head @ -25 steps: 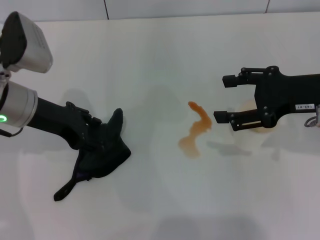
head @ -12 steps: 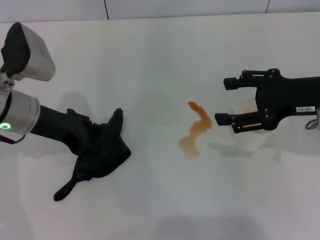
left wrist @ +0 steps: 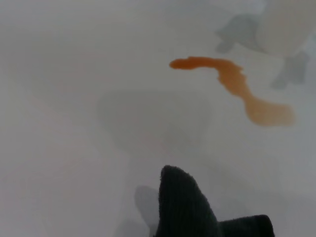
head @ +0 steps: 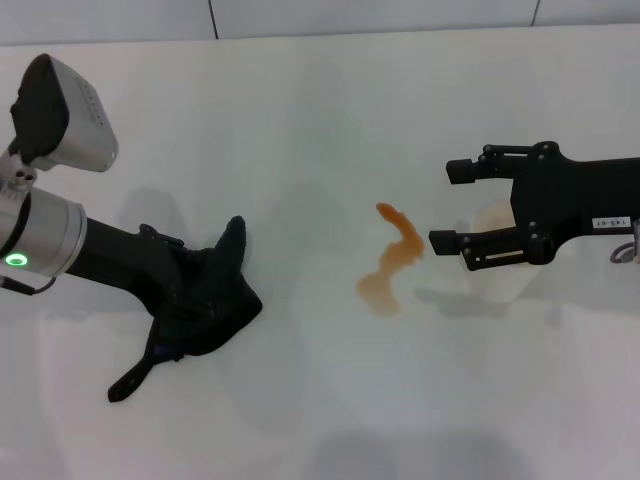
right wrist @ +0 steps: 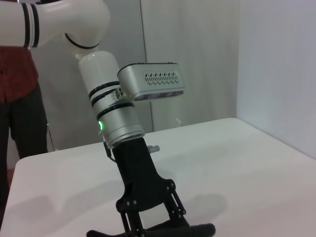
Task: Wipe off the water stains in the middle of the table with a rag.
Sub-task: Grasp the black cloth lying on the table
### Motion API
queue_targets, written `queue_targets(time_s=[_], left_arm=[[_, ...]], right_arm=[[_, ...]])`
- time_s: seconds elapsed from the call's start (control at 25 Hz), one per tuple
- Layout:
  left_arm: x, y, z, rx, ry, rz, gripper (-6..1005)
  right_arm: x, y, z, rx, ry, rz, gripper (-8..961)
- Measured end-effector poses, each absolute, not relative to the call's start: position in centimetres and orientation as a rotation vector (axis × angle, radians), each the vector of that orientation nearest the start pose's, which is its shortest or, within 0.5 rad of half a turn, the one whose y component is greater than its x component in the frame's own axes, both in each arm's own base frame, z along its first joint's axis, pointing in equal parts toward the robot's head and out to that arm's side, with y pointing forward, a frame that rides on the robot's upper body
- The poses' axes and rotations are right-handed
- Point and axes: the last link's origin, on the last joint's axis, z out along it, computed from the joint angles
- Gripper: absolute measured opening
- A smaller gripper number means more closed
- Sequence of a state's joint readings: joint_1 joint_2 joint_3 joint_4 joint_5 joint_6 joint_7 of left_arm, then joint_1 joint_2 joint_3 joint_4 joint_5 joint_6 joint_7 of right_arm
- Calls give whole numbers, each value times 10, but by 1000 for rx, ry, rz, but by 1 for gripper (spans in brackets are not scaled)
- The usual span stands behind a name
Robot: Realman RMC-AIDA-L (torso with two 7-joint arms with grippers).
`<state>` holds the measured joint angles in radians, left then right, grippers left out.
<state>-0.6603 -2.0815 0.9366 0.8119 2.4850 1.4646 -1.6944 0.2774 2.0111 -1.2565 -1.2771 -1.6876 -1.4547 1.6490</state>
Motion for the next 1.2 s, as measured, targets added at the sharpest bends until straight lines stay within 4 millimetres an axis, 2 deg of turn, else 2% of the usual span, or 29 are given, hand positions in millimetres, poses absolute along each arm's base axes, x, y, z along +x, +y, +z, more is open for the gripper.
queue_targets(time_s=[1.16,1.2], left_arm=[[-257,357,-19,-2905,-617,199,664],[-256,358,-19,-2904,-613,194,636]], right_arm=[[197,312,36,-2801,297,590,855],[197,312,36,-2800,297,590,855]])
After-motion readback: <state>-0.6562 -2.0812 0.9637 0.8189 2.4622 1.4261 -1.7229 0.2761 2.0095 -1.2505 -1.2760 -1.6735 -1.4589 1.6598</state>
